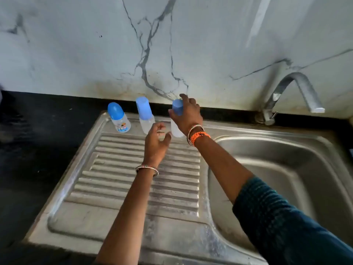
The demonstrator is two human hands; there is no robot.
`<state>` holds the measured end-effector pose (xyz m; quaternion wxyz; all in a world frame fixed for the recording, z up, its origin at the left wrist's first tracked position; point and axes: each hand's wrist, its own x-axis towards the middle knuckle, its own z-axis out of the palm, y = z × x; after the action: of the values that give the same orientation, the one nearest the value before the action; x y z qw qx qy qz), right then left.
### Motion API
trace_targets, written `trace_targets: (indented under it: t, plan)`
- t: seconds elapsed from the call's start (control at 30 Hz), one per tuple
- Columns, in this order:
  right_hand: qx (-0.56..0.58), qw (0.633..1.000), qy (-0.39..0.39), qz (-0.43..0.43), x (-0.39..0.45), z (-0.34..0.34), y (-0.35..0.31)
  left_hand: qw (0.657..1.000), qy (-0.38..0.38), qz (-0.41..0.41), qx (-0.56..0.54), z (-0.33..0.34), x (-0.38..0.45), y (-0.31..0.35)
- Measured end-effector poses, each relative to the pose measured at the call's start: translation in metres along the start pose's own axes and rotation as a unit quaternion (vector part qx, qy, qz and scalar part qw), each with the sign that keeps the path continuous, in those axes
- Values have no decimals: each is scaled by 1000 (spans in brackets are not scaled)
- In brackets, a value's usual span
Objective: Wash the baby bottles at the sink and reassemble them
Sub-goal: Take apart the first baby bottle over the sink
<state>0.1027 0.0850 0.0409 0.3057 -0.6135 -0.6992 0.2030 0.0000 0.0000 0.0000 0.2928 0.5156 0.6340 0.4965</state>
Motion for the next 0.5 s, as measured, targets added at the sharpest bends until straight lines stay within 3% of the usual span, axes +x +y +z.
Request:
trace_targets:
  t: [0.17, 0.3, 0.37, 0.43, 0.5]
  plan:
    - [27, 1000, 3, 8, -10, -18, 0, 999, 3, 21, 29, 9, -4, 3]
    - [119, 992, 50, 11, -50, -56, 11, 984, 16, 134, 114, 26, -23, 22]
    - [163, 985, 53, 23, -73, -79, 20, 986, 3, 138, 97, 38, -41, 38]
    - [173, 982, 36, 68, -94, -101, 36, 981, 7, 158, 116, 51, -64, 50]
    - [219, 961, 1, 167, -110, -124, 57, 949, 21, 236, 210, 66, -84, 57]
